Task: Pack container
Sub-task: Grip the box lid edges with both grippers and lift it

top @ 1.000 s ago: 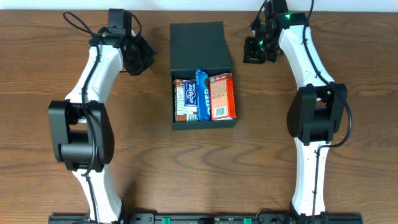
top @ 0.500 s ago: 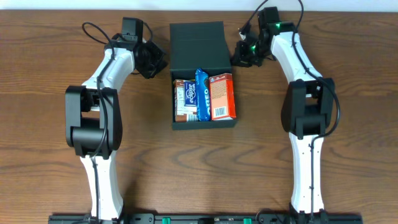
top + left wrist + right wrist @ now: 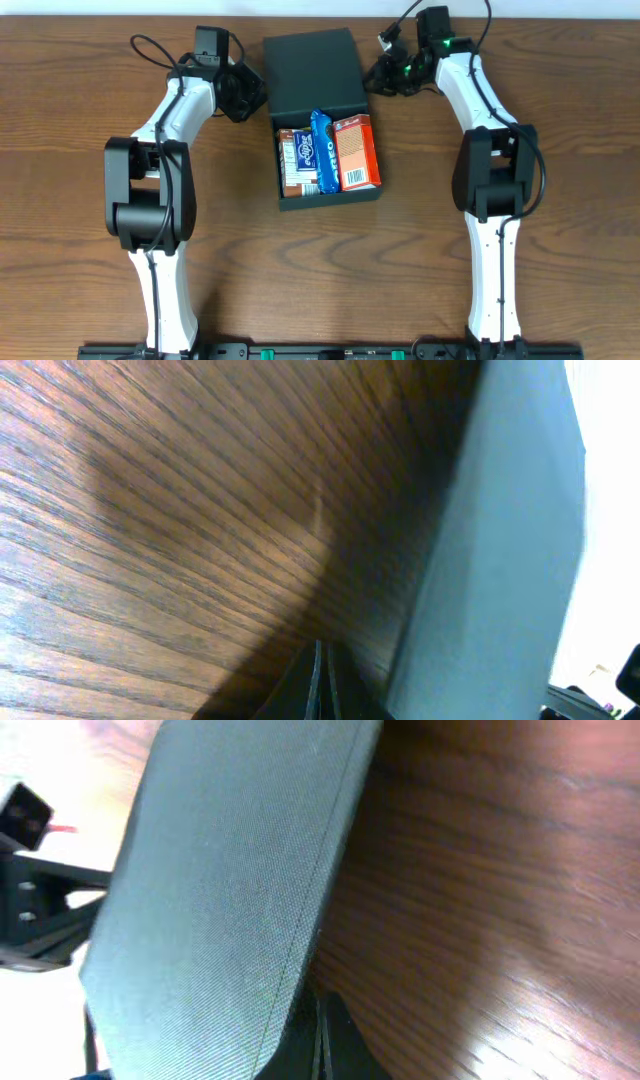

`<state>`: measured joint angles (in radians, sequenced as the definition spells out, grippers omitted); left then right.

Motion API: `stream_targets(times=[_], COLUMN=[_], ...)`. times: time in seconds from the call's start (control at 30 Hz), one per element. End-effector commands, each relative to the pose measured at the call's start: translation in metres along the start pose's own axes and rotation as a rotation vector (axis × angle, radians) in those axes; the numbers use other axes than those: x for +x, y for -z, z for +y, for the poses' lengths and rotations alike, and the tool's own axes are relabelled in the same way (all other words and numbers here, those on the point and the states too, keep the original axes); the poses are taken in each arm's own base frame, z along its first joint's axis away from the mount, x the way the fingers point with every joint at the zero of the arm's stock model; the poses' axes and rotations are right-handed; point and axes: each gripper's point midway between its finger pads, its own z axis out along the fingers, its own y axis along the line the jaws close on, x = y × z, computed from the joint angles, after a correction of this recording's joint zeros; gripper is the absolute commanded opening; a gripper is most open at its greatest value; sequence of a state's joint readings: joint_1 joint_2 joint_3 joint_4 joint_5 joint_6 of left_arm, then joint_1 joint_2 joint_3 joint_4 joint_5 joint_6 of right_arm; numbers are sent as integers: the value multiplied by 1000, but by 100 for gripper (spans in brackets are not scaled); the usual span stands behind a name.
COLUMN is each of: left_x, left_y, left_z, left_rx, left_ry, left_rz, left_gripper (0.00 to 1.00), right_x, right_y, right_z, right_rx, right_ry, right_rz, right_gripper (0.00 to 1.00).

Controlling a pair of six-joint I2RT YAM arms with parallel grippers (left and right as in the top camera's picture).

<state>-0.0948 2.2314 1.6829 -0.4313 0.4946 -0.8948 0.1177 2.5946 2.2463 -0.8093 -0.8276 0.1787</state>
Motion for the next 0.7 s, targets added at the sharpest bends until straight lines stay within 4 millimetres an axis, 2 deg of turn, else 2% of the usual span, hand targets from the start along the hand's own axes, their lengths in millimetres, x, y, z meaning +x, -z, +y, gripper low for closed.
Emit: stream_targets(times=[0.0,0.3,0.37,0.67], left_x=[5,-11,-16,-33], left_y=[-9,-5,-3,5], left_z=[4,11,7,-13], left_rx=[-6,-13,9,131], left_ry=[14,67,69,45], left_rz=[26,-19,-32,-43], left_gripper=[6,6,6,6], right_x=[5,6,7,7], right_y=[-4,-2,0,8], right_z=[22,31,37,44], right_rx=[-135,-188,-229,-302], right_ry=[4,16,43,90], right_rz=[28,34,38,31], right_gripper=[1,1,1,1])
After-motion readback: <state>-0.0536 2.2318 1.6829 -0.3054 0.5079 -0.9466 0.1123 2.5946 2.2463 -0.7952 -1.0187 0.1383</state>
